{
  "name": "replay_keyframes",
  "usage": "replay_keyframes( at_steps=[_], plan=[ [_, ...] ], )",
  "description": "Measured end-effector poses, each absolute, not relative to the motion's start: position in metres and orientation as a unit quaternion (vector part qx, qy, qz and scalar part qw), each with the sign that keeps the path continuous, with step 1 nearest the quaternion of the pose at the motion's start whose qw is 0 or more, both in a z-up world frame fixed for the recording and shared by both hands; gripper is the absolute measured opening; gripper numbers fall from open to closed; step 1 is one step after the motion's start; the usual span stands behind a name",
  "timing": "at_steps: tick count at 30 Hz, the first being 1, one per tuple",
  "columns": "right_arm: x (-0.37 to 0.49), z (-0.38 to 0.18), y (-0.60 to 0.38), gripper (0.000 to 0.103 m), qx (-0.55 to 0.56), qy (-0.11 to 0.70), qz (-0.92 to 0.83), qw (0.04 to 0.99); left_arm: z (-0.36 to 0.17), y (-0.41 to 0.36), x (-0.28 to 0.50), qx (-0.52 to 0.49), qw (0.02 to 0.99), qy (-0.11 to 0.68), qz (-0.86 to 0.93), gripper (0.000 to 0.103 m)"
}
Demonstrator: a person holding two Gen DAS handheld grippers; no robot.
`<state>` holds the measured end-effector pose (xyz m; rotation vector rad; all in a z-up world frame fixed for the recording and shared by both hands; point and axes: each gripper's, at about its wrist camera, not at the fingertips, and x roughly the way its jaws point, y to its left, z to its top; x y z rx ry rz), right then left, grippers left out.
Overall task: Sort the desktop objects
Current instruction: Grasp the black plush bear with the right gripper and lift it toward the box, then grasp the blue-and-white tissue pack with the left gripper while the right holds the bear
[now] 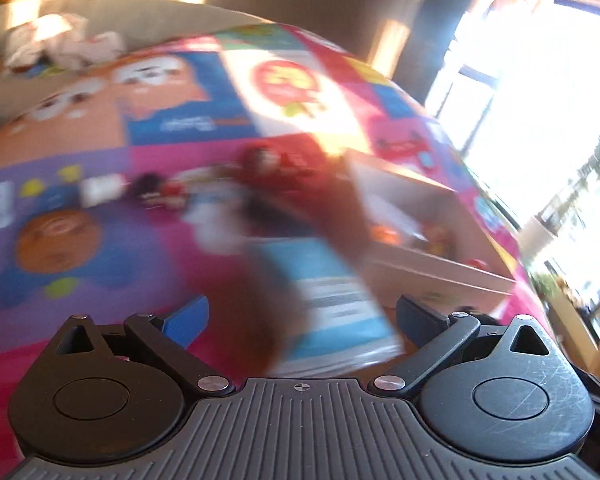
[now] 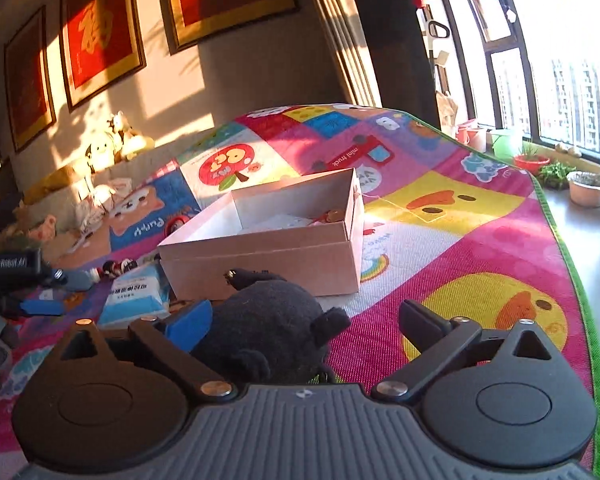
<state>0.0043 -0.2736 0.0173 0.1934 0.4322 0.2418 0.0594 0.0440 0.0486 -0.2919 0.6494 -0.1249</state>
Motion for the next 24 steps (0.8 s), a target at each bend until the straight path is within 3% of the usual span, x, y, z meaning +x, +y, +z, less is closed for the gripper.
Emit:
replay_keyframes(
  at_steps=[5,10,11,12,16,22,24],
  plan=[
    [0.006,0.016,-0.276,0.101,0.105,0.213,0.128,0.963,0.034,-0.018,0.088,-0.015,0.942,0.334,-0.014,0.102],
    [0.008,0.015,-0.278,0.103,0.117,0.216,0.129,0.961,0.016,-0.019,0.095,0.006,0.938,0.346,0.006,0.102],
    [0.009,0.015,-0.278,0.103,0.118,0.217,0.129,0.96,0.015,-0.017,0.091,0.006,0.94,0.341,0.006,0.094],
    [0.009,0.014,-0.278,0.103,0.118,0.218,0.13,0.96,0.016,-0.012,0.089,0.007,0.94,0.34,0.003,0.073],
    [0.011,0.013,-0.278,0.103,0.119,0.222,0.13,0.959,0.018,0.002,0.077,0.012,0.943,0.333,0.002,0.068],
    [0.012,0.011,-0.278,0.103,0.121,0.227,0.128,0.958,0.02,0.015,0.032,0.006,0.941,0.337,-0.024,0.069],
    [0.014,0.011,-0.278,0.103,0.121,0.231,0.128,0.957,0.019,0.017,0.019,0.002,0.94,0.339,-0.039,0.082]
  ],
)
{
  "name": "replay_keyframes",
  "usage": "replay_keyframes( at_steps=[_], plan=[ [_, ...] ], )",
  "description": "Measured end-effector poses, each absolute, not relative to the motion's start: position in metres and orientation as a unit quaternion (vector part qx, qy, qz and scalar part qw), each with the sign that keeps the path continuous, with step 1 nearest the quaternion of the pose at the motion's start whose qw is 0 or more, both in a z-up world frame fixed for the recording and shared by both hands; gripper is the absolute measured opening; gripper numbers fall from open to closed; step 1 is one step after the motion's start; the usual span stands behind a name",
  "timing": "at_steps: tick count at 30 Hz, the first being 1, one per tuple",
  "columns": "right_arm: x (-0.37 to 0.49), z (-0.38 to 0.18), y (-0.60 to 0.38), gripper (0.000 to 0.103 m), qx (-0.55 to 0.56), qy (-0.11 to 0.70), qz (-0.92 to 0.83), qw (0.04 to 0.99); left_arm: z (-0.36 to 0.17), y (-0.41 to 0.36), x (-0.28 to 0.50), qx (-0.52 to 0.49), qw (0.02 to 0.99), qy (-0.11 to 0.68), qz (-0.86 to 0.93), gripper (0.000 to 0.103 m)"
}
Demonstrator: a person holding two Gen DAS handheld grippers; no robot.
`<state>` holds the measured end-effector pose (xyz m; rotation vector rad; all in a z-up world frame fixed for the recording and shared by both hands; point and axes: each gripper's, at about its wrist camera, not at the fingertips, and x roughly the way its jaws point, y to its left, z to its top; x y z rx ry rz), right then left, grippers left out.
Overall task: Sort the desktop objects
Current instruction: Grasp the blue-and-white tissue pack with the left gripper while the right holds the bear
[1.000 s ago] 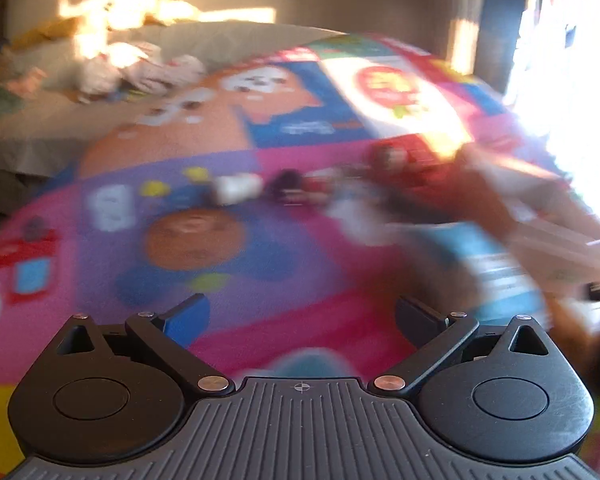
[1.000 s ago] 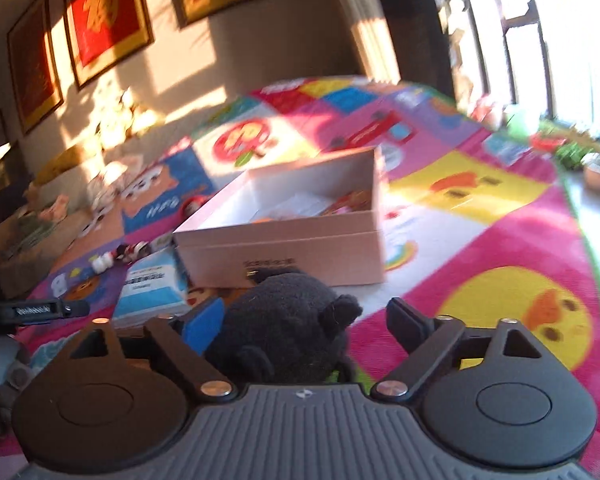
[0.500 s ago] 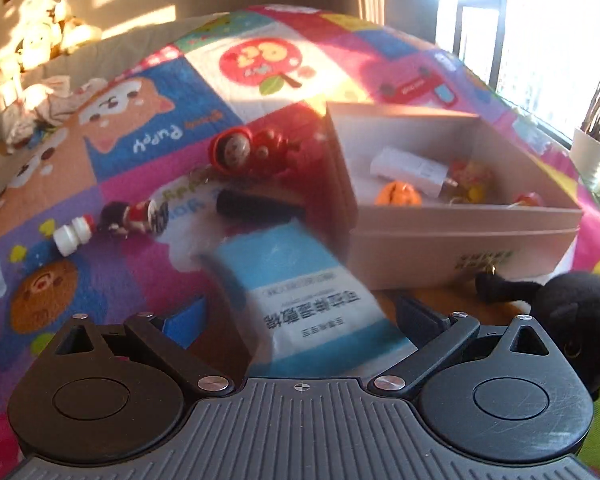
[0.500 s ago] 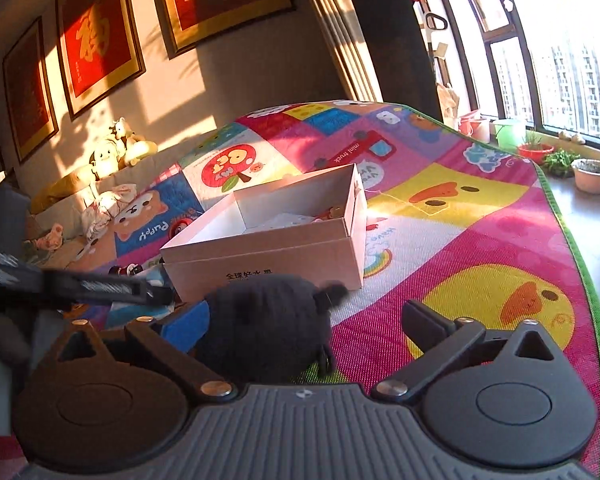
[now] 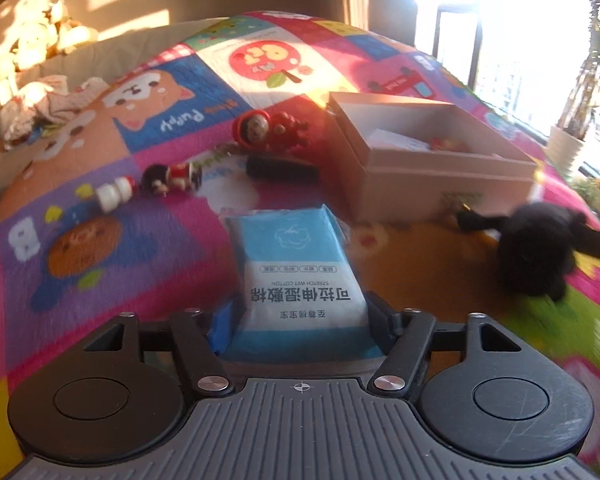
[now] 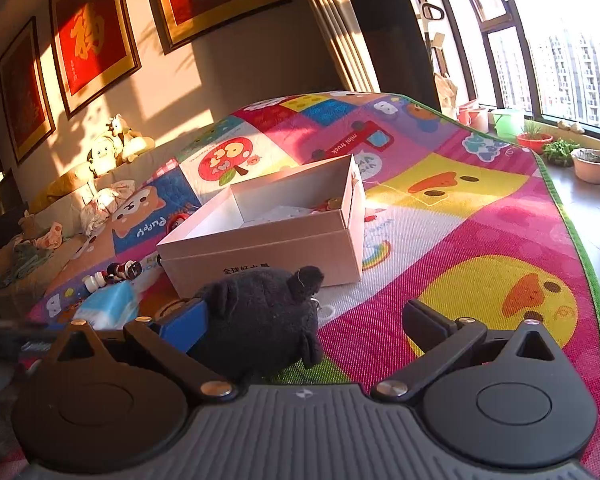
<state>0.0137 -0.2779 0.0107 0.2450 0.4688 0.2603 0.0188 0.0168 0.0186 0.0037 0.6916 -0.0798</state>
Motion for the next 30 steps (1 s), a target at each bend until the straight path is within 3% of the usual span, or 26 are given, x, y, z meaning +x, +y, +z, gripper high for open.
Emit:
replay_keyframes(
  at_steps=[2,11,15,20,25,30],
  plan=[
    [0.015,0.01,-0.278,0.103,0.121,0.237,0.126,0.956,0.013,0.017,0.012,-0.002,0.939,0.34,-0.048,0.099],
    [0.012,0.063,-0.267,0.103,0.047,0.193,0.128,0.972,0.001,0.018,0.007,-0.012,0.94,0.336,-0.058,0.101],
    [0.04,0.079,-0.251,0.103,0.042,0.216,0.14,0.965,0.0,0.022,0.006,-0.031,0.941,0.333,-0.062,0.101],
    [0.073,0.064,-0.228,0.071,0.027,0.27,0.14,0.952,0.0,0.025,0.005,-0.042,0.941,0.329,-0.06,0.101],
    [0.057,0.051,-0.237,0.071,-0.005,0.296,0.137,0.945,0.0,0.027,0.006,-0.049,0.941,0.33,-0.062,0.102],
    [0.011,0.048,-0.273,0.084,0.0,0.296,0.126,0.947,-0.001,0.028,0.007,-0.051,0.94,0.331,-0.064,0.103]
  ],
)
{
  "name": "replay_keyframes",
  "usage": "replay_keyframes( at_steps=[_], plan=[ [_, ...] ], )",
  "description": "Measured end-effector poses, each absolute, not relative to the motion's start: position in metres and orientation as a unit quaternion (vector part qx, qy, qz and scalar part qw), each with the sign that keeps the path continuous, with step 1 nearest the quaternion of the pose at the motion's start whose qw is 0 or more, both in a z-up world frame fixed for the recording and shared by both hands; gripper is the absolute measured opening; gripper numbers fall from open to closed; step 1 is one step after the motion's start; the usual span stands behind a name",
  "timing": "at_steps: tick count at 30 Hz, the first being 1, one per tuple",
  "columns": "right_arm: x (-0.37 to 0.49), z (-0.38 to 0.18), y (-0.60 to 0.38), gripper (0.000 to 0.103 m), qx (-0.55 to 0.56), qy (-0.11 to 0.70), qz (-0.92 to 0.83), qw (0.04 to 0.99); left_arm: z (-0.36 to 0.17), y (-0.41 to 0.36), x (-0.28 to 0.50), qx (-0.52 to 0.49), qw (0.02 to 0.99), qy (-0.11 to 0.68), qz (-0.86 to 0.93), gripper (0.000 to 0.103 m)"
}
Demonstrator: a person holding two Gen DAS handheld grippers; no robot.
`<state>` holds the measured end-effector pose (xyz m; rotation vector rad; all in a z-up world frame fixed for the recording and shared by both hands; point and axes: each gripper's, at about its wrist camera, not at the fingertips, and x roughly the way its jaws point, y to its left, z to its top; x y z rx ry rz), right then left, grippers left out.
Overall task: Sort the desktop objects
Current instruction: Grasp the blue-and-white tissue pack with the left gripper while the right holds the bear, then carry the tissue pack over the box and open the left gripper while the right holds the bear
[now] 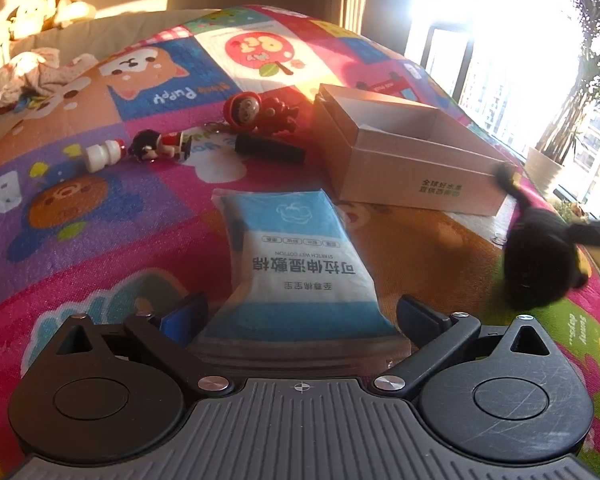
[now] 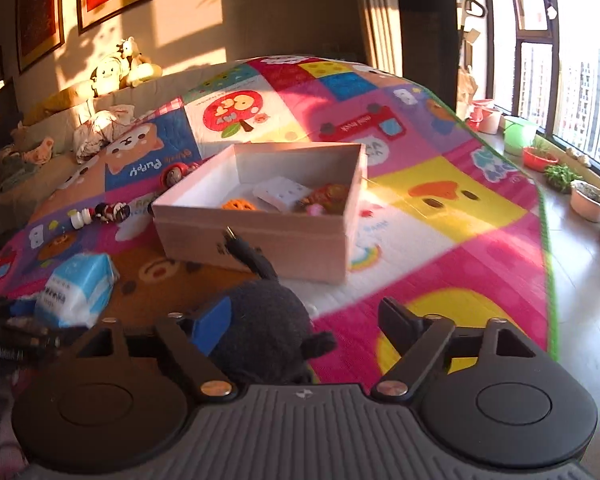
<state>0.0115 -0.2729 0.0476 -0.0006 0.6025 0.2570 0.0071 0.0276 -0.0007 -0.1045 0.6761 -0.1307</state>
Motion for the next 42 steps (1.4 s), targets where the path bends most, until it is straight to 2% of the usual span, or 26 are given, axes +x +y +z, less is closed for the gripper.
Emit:
replay_keyframes(
  at_steps=[7,9,10,11,14,19,28,31,37,38,39,40,42],
  plan=[
    [-0.025,0.044,-0.297,0.087,-0.035,0.301,0.078,0.95,-0.001,0.025,0.007,-0.041,0.939,0.335,-0.061,0.103],
    [-0.029,0.052,-0.304,0.094,-0.011,0.291,0.096,0.952,-0.002,0.024,0.008,-0.039,0.939,0.335,-0.061,0.103],
    [-0.03,0.058,-0.305,0.102,0.0,0.281,0.108,0.954,-0.002,0.025,0.008,-0.039,0.939,0.335,-0.061,0.103],
    [-0.032,0.063,-0.304,0.103,0.006,0.267,0.12,0.956,-0.002,0.024,0.008,-0.038,0.939,0.336,-0.061,0.103],
    [-0.022,0.071,-0.287,0.103,-0.001,0.257,0.164,0.952,-0.002,0.024,0.008,-0.039,0.939,0.335,-0.061,0.103],
    [-0.005,0.044,-0.25,0.103,-0.049,0.298,0.192,0.934,-0.002,0.024,0.008,-0.042,0.939,0.334,-0.062,0.103],
    [-0.01,0.024,-0.262,0.103,-0.025,0.299,0.171,0.939,-0.001,0.025,0.007,-0.044,0.94,0.334,-0.061,0.103],
    [-0.012,0.023,-0.266,0.087,-0.017,0.289,0.162,0.943,0.004,0.029,0.008,-0.054,0.945,0.321,-0.04,0.103],
    [-0.014,0.027,-0.267,0.086,-0.004,0.288,0.159,0.944,0.019,0.018,0.025,-0.017,0.946,0.322,-0.037,0.103],
    [-0.016,0.029,-0.266,0.086,-0.004,0.287,0.163,0.944,0.02,0.013,0.027,-0.002,0.946,0.321,-0.035,0.099],
    [-0.018,0.031,-0.265,0.086,-0.004,0.287,0.169,0.943,0.02,0.009,0.029,0.012,0.945,0.323,-0.035,0.083],
    [-0.02,0.033,-0.264,0.086,-0.005,0.285,0.174,0.942,0.019,0.006,0.03,0.02,0.944,0.329,-0.036,0.076],
    [-0.026,0.039,-0.262,0.086,-0.01,0.281,0.187,0.941,0.018,0.003,0.03,0.029,0.941,0.334,-0.037,0.072]
  ],
)
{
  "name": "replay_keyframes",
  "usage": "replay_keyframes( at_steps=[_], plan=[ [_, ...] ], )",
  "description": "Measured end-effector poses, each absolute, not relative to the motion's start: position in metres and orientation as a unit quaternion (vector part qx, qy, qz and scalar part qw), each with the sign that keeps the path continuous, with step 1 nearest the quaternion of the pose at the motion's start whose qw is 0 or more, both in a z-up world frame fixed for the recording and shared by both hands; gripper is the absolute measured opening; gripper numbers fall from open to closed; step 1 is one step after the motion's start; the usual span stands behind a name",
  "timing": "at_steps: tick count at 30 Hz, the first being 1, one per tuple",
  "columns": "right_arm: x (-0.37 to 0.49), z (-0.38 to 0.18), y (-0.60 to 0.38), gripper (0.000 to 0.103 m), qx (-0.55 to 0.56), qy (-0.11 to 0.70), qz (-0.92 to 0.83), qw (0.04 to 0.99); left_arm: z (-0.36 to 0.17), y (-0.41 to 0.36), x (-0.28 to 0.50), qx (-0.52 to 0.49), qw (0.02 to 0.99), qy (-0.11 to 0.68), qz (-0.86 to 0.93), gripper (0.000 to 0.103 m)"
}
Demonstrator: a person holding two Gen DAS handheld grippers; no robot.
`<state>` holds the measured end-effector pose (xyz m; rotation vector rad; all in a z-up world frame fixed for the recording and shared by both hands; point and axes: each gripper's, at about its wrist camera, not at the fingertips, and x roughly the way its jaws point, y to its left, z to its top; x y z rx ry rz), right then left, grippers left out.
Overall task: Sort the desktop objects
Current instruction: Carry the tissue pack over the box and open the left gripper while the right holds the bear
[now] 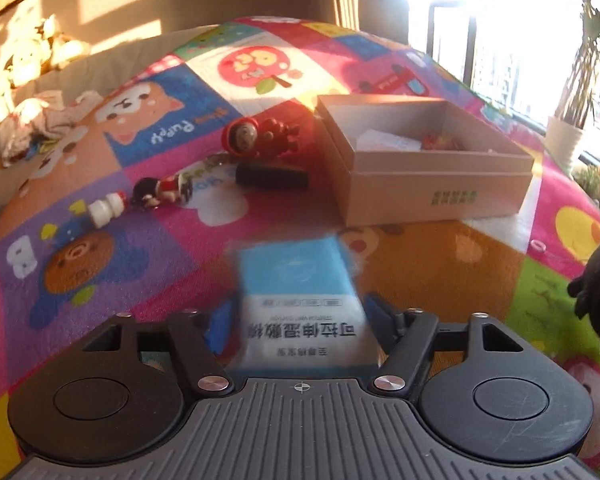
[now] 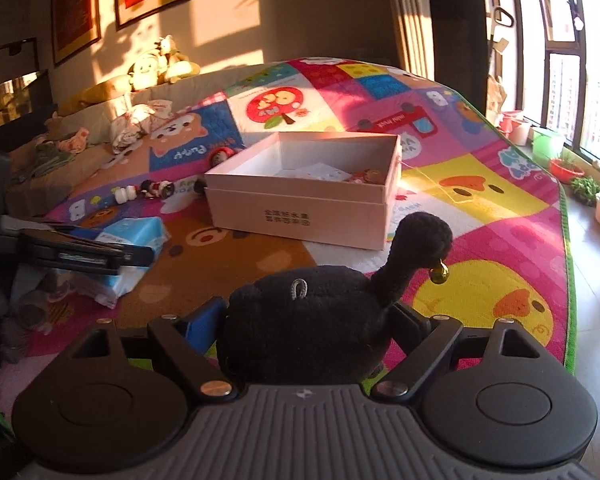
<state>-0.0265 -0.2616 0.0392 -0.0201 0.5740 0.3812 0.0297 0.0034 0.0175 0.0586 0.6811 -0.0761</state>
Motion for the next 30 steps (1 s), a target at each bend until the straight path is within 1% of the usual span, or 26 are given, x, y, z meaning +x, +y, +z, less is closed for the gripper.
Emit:
replay_keyframes(
  at_steps=[1,3,4,7,11,14,17,19,20,21,22,24,26,30],
  plan=[
    [-0.029,0.042,-0.261,0.086,-0.013,0.281,0.193,0.94,0.016,0.003,0.029,0.033,0.94,0.337,-0.039,0.069],
    [-0.033,0.049,-0.258,0.086,-0.022,0.279,0.208,0.937,0.016,0.002,0.024,0.041,0.941,0.333,-0.038,0.06],
    [-0.035,0.053,-0.258,0.086,-0.026,0.274,0.213,0.937,0.018,0.001,0.021,0.042,0.942,0.332,-0.039,0.059],
    [-0.041,0.078,-0.264,0.085,-0.018,0.238,0.23,0.944,0.043,-0.001,0.012,0.033,0.951,0.298,-0.071,0.058],
    [-0.038,0.127,-0.286,0.086,0.023,0.159,0.235,0.959,0.089,-0.022,0.018,0.075,0.972,0.203,-0.089,0.059],
    [-0.032,0.146,-0.296,0.086,0.033,0.114,0.219,0.968,0.106,-0.041,0.046,0.086,0.976,0.166,-0.11,0.059],
    [-0.025,0.149,-0.301,0.086,0.033,0.099,0.208,0.973,0.109,-0.062,0.084,0.089,0.976,0.153,-0.126,0.059],
    [-0.016,0.143,-0.303,0.086,0.035,0.111,0.207,0.971,0.108,-0.073,0.115,0.076,0.975,0.155,-0.142,0.061],
    [-0.011,0.139,-0.303,0.086,0.035,0.122,0.204,0.971,0.105,-0.078,0.129,0.074,0.971,0.165,-0.157,0.066],
    [-0.006,0.135,-0.303,0.086,0.034,0.134,0.199,0.97,0.101,-0.083,0.14,0.076,0.967,0.18,-0.167,0.073],
    [-0.002,0.13,-0.303,0.086,0.031,0.144,0.194,0.97,0.095,-0.086,0.146,0.077,0.964,0.194,-0.166,0.077],
    [0.004,0.123,-0.305,0.086,0.027,0.159,0.18,0.97,0.083,-0.082,0.142,0.077,0.961,0.204,-0.169,0.089],
    [0.01,0.119,-0.31,0.086,0.027,0.168,0.172,0.97,0.07,-0.07,0.125,0.073,0.963,0.204,-0.16,0.094],
    [0.033,0.111,-0.305,0.086,0.023,0.19,0.166,0.967,0.05,-0.031,0.103,0.048,0.966,0.222,-0.123,0.094]
  ],
)
